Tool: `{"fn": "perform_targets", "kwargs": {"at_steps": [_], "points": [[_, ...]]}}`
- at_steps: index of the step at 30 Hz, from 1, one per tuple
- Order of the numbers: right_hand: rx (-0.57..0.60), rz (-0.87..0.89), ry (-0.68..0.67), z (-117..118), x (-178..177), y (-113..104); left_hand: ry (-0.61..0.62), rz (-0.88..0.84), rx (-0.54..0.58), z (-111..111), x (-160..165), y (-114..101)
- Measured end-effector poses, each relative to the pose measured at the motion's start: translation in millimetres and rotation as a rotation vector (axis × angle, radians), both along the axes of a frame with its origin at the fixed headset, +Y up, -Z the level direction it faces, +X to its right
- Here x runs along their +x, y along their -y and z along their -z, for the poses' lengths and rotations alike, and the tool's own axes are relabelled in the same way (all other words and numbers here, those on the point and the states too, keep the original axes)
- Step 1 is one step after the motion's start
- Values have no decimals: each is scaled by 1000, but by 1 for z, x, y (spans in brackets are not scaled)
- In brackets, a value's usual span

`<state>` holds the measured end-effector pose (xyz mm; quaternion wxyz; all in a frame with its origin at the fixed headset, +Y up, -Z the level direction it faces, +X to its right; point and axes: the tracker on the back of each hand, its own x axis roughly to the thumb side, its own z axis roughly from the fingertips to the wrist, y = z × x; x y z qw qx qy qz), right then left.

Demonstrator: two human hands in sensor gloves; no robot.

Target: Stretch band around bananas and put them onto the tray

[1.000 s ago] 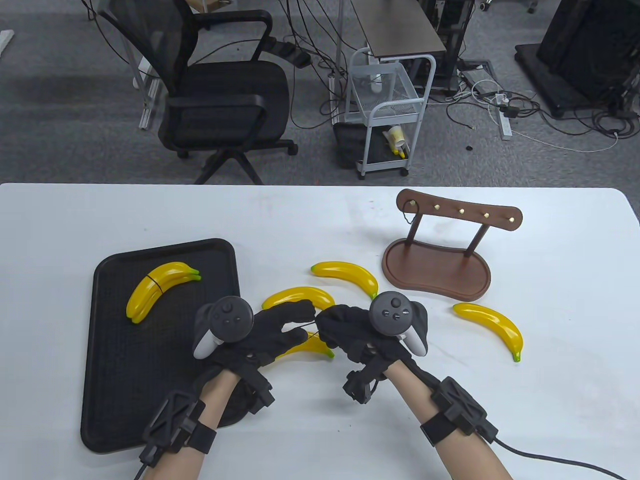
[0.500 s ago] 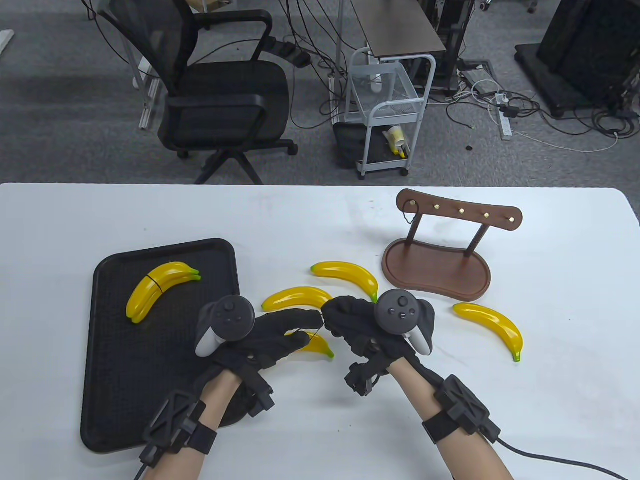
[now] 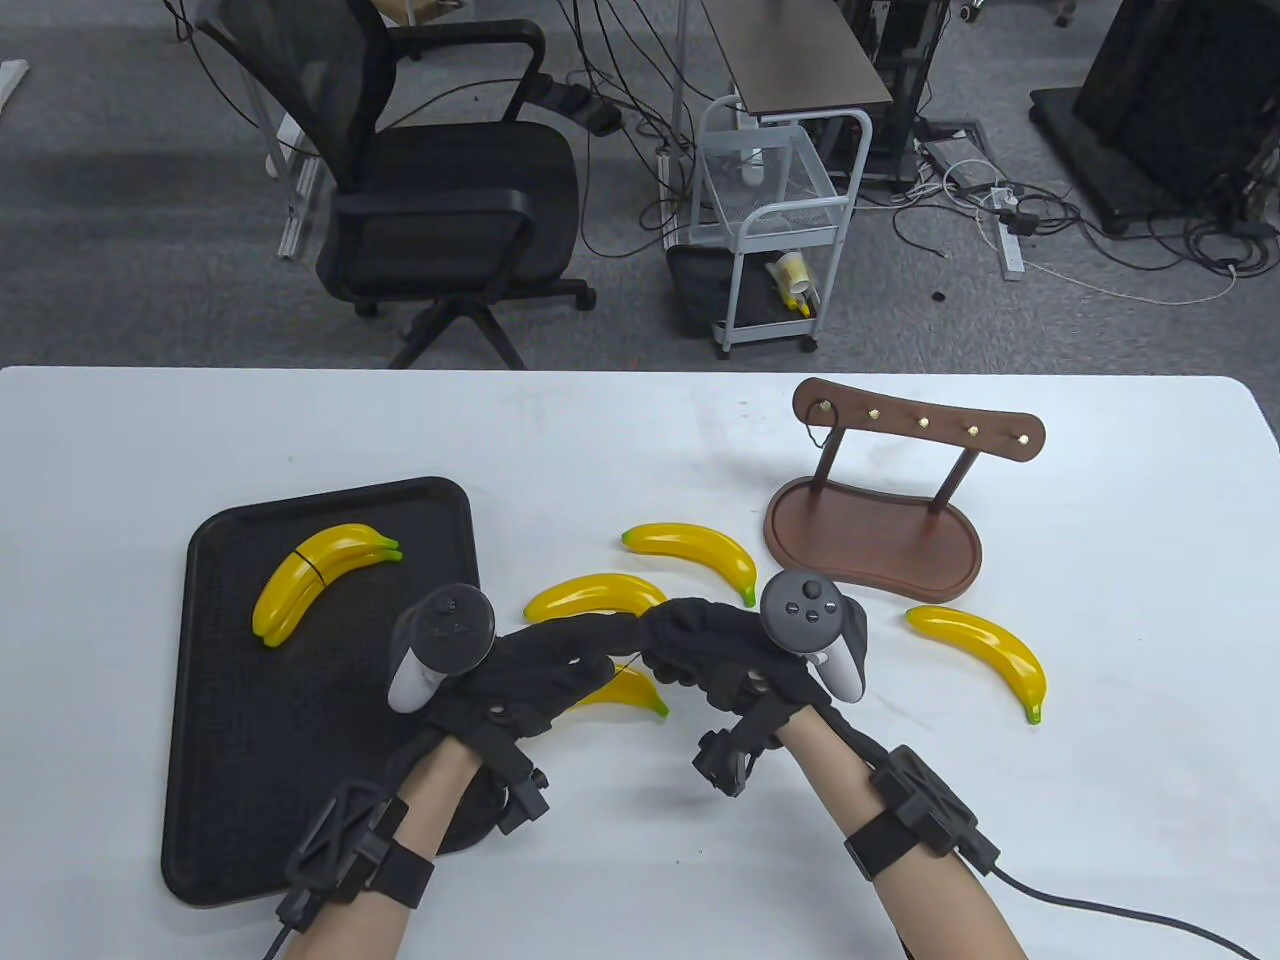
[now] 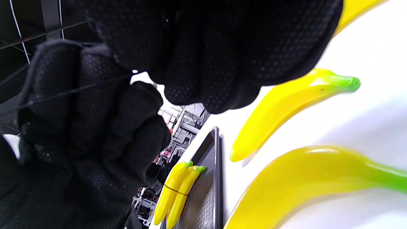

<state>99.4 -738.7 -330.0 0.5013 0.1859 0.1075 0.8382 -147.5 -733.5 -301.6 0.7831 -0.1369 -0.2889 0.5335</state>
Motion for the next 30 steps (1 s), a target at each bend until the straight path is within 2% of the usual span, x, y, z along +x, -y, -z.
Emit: {"fn": "perform_targets", "kwargs": {"at_steps": [15, 24, 30], "points": [[-42, 129, -50, 0, -2, 3, -4, -12, 6, 0, -5, -6], [10, 77, -43, -3, -2, -2, -75, 103, 77, 1, -15, -12], [87, -49, -63, -5, -3, -3, -153, 162, 138, 1, -32, -23]]}}
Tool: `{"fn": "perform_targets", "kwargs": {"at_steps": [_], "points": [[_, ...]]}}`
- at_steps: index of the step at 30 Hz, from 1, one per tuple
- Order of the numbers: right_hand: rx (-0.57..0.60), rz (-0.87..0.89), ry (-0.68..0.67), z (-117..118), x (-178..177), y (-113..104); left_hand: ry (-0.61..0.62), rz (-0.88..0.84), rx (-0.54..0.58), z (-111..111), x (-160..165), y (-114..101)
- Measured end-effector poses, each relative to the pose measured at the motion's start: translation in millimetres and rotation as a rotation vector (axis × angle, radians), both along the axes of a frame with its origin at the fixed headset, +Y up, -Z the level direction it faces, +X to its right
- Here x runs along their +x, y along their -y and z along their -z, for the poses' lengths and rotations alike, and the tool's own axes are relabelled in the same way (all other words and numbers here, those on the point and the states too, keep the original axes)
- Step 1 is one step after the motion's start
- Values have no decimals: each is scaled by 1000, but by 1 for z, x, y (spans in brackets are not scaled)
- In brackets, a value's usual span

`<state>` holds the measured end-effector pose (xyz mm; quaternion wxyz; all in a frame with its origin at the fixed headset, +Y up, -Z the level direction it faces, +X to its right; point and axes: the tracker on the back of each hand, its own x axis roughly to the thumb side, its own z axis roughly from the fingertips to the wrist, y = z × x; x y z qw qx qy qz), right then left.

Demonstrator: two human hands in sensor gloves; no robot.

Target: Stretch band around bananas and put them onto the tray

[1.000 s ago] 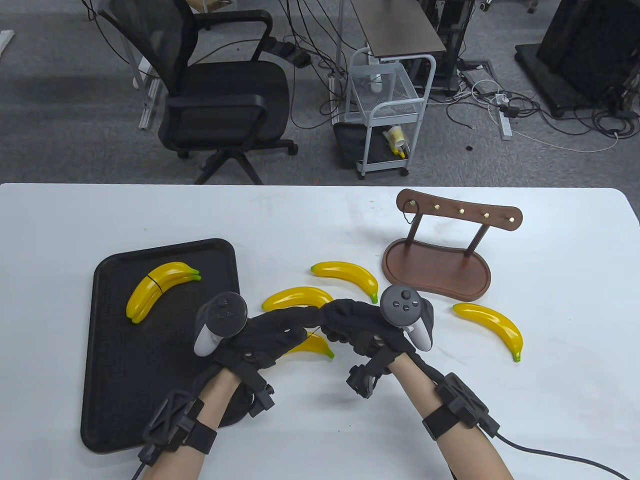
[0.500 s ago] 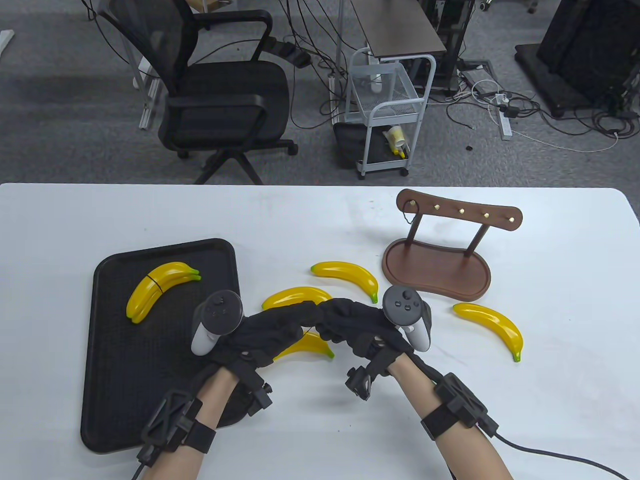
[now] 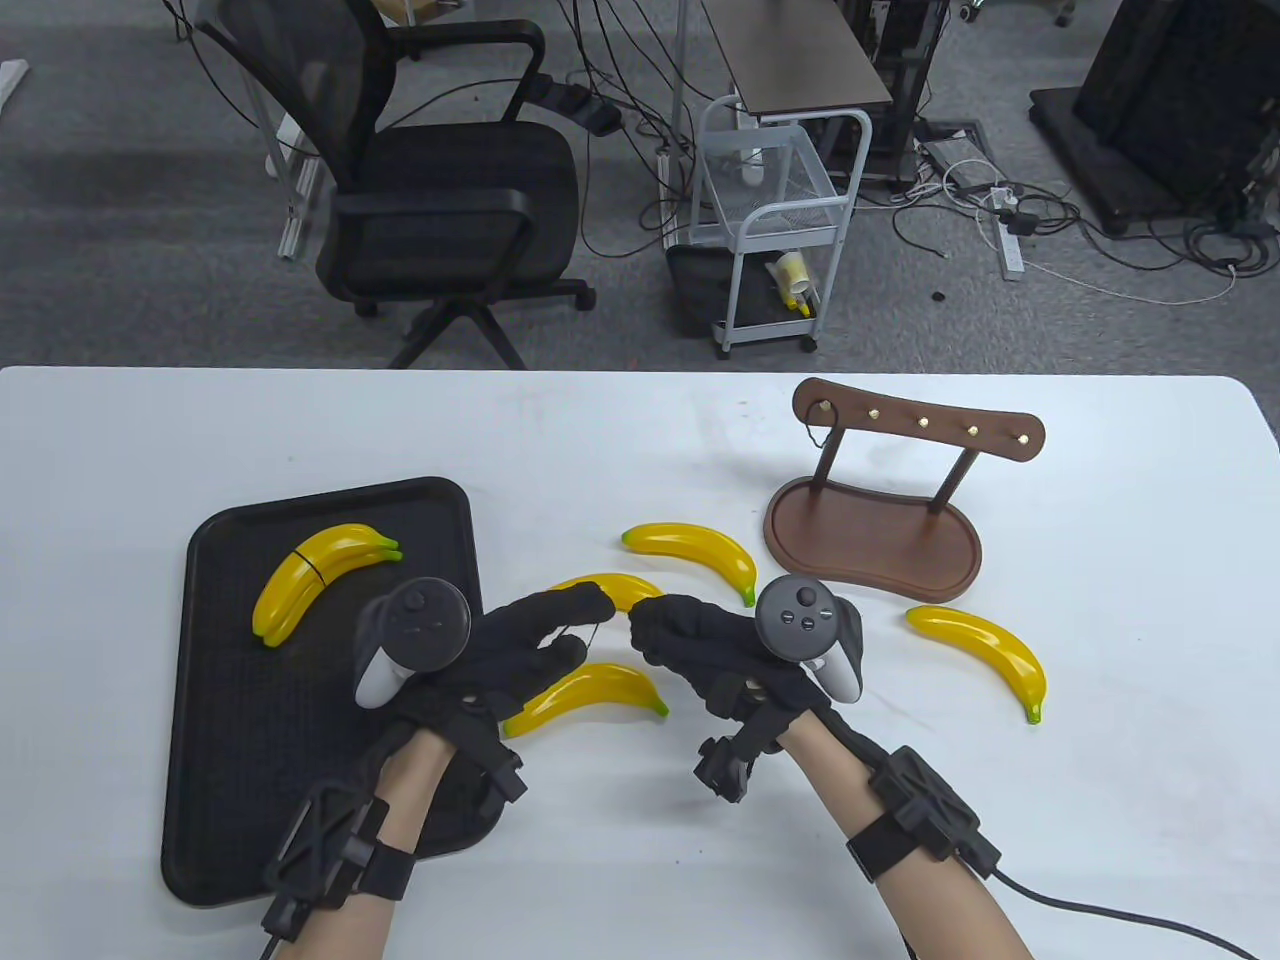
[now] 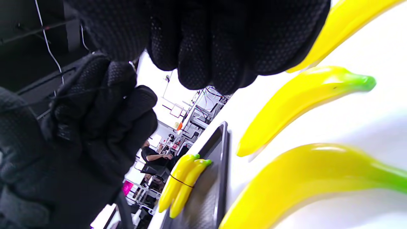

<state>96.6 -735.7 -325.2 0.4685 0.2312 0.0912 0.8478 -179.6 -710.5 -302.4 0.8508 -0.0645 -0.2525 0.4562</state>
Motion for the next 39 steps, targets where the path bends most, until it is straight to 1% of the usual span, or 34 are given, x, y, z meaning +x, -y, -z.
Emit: {"fn": "perform_targets", "kwargs": {"at_steps": [4, 8, 11, 14, 20, 25, 29, 33, 39], "points": [[63, -103, -21, 0, -4, -2, -56, 46, 26, 0, -10, -3], [130, -217, -57, 1, -13, -4, -113, 153, 55, 1, -17, 0], [159, -283, -89, 2, -22, -2, -137, 209, 65, 2, -19, 3], [192, -354, -109, 4, -35, 5, -163, 237, 79, 2, -23, 7], [278, -503, -140, 5, -60, 27, -207, 251, 55, 5, -36, 17], [311, -626, -193, 4, -75, 47, -235, 251, 41, 7, -46, 26], [340, -713, -233, 0, -82, 59, -249, 252, 33, 8, -49, 30], [390, -789, -247, -3, -86, 64, -255, 253, 28, 8, -51, 31], [414, -811, -236, -3, -90, 63, -258, 248, 23, 8, -52, 30]]}}
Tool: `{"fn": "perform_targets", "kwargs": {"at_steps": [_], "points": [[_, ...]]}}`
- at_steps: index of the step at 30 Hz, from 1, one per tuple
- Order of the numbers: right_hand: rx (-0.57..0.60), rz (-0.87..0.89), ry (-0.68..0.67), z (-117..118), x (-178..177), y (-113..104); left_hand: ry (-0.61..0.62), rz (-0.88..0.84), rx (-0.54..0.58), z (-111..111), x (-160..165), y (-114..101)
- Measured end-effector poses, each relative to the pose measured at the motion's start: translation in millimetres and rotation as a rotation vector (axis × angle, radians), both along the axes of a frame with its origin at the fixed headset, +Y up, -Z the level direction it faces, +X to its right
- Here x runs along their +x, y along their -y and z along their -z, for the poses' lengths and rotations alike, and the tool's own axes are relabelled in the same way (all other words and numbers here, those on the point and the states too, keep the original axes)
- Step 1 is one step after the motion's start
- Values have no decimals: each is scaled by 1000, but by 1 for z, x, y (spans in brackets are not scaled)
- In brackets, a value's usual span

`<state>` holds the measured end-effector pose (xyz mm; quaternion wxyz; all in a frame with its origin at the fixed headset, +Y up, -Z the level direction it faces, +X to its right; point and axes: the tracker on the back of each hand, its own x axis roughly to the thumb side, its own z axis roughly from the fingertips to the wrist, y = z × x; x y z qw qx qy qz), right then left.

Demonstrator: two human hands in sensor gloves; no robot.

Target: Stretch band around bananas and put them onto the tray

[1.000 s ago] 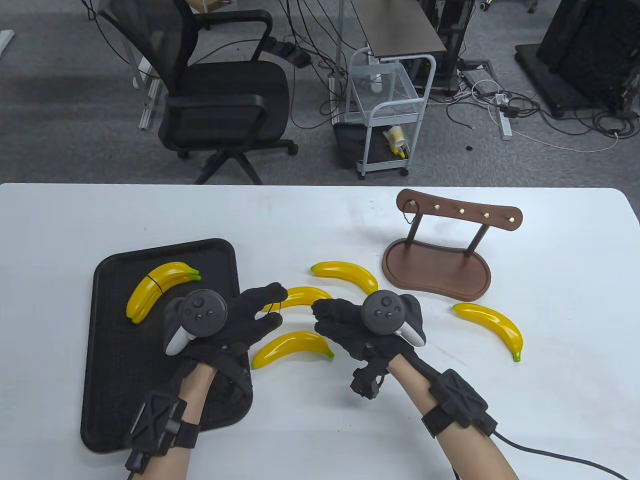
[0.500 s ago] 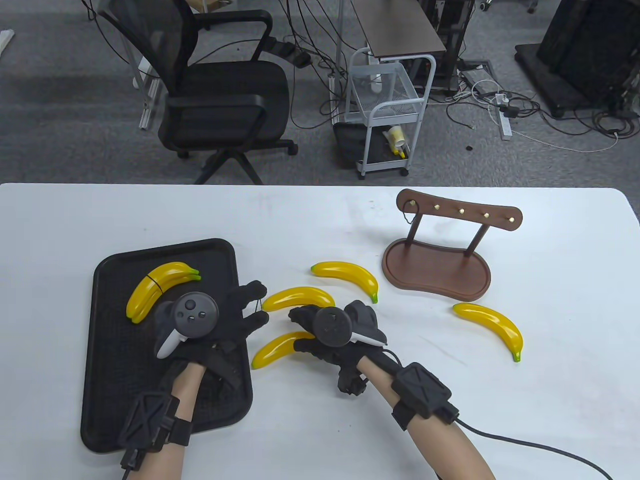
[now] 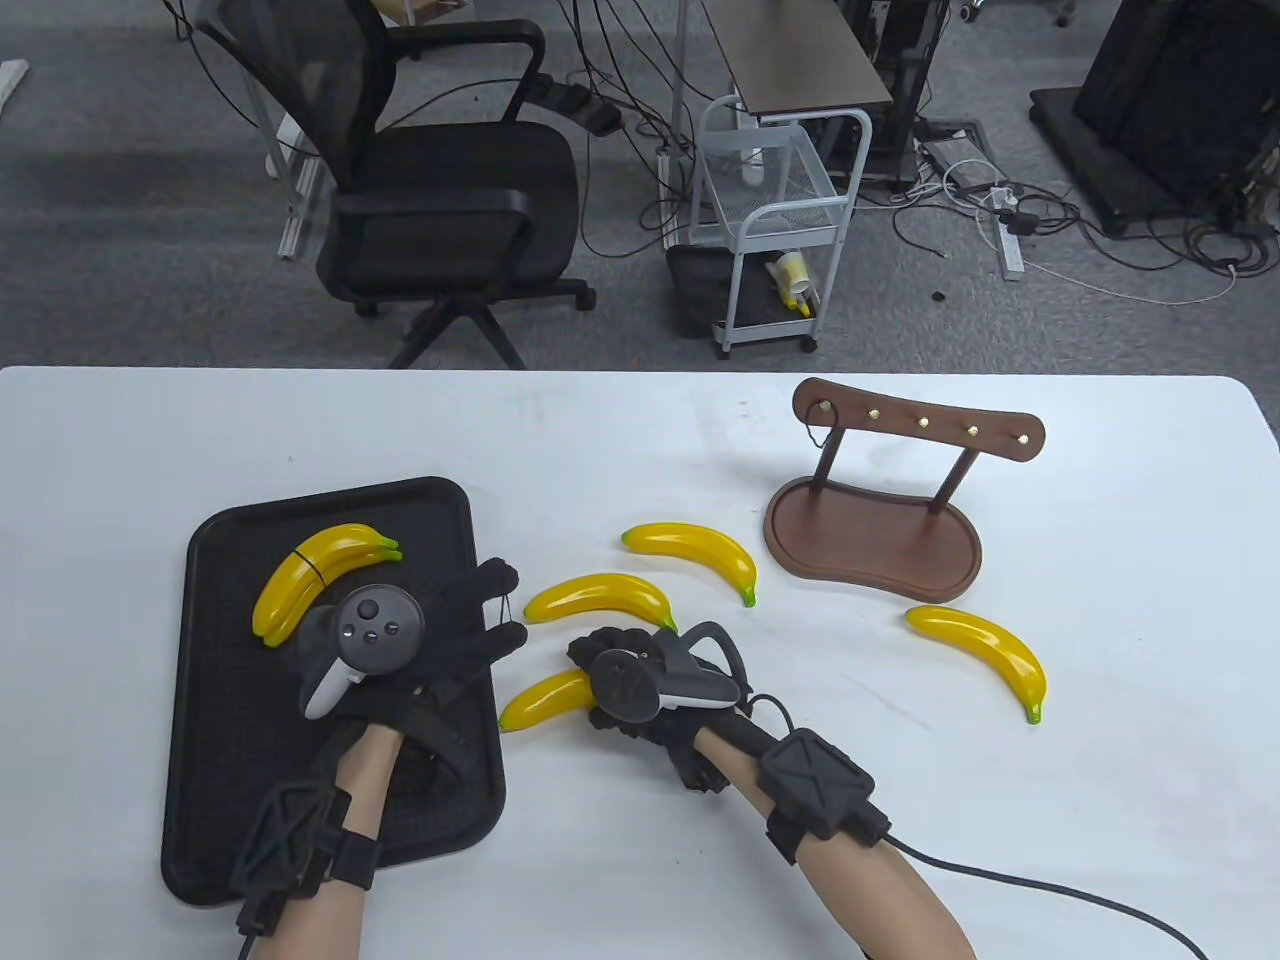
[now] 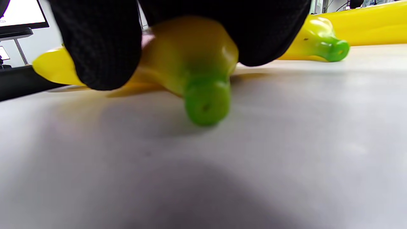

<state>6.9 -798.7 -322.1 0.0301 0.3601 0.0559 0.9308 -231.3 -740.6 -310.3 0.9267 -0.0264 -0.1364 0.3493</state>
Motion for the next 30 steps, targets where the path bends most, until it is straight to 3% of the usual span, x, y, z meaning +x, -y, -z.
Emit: {"fn": "perform_targets", "kwargs": {"at_steps": [14, 30], "points": [[37, 26, -14, 5, -5, -5, -6, 4, -1, 0, -2, 0], [88, 83, 111, 52, 20, -51, -12, -2, 0, 0, -4, -1]]}}
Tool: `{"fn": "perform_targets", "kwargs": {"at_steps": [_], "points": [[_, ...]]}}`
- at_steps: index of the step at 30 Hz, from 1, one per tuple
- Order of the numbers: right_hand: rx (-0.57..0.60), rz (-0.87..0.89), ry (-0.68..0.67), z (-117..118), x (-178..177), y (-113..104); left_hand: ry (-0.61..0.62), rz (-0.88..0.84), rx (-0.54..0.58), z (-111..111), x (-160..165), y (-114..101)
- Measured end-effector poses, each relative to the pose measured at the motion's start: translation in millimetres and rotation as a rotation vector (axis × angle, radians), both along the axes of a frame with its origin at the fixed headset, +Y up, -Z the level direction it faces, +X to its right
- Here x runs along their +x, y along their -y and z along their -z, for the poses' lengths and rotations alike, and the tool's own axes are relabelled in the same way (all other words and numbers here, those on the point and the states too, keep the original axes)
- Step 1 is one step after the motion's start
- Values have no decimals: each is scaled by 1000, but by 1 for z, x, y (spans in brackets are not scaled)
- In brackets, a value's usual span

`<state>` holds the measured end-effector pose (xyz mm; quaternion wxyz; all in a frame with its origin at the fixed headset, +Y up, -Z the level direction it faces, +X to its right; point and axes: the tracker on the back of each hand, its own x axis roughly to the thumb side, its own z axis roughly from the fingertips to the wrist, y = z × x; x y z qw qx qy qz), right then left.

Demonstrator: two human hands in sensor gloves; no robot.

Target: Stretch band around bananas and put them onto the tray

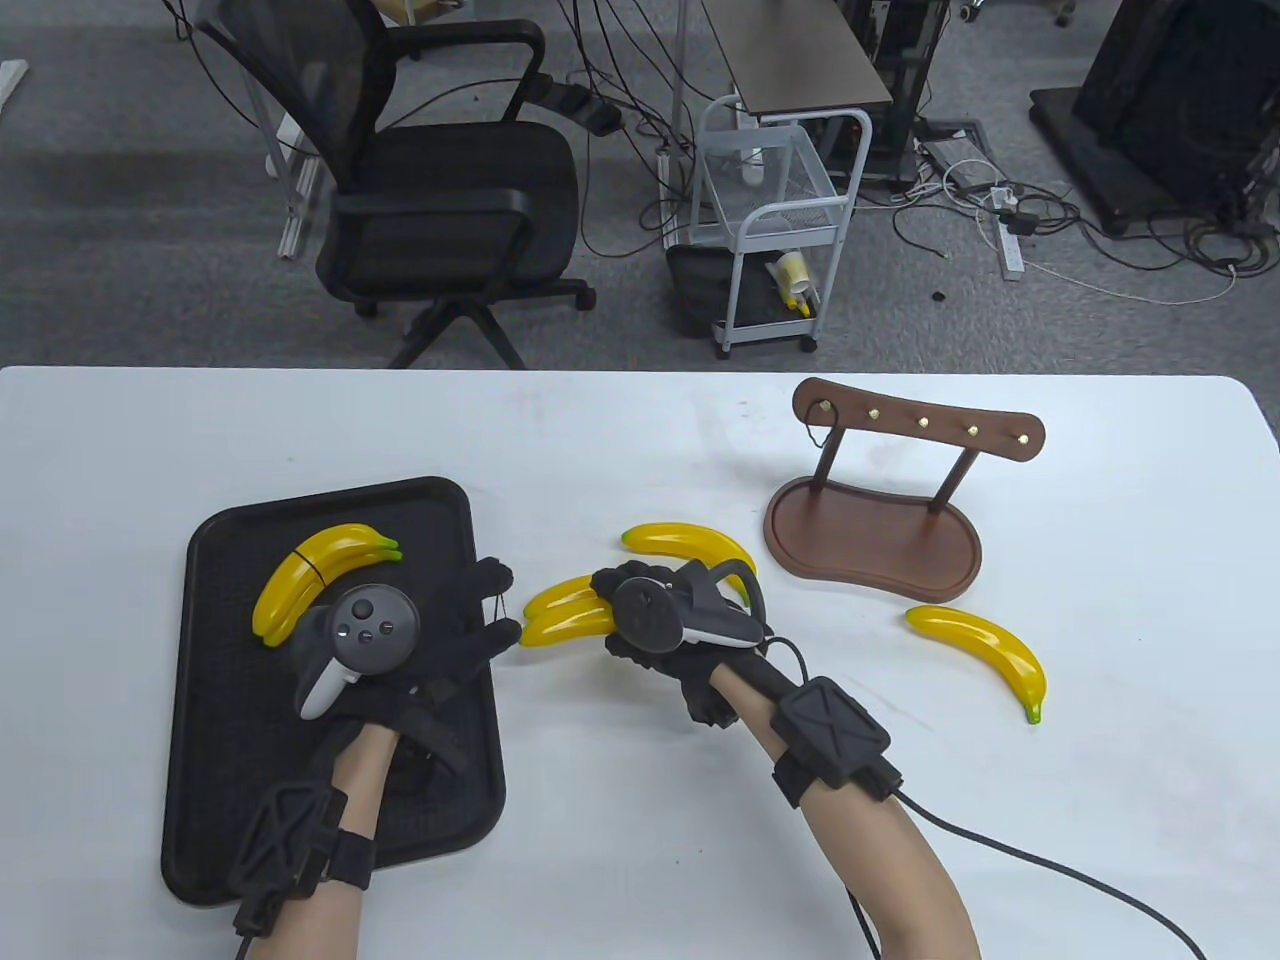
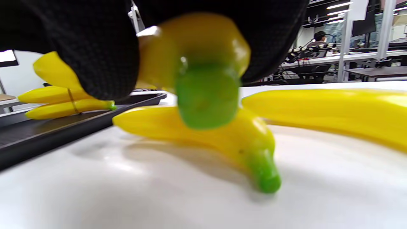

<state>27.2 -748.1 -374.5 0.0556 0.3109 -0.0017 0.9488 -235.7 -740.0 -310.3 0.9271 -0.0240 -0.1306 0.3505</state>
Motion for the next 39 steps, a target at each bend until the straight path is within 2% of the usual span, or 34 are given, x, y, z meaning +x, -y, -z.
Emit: {"fn": "perform_targets", "kwargs": {"at_steps": [8, 14, 20, 31, 39], "points": [[-9, 48, 84, 24, 8, -2, 5, 6, -2, 0, 1, 0], [-53, 91, 130, 35, 6, 15, 5, 4, -7, 0, 1, 2], [-73, 90, 133, 36, 3, 30, 6, -1, -11, 0, 2, 2], [-97, 100, 129, 37, 1, 37, 7, -2, -11, 1, 2, 2], [-67, 55, 142, 36, -2, 42, 6, -1, -12, 1, 2, 2]]}}
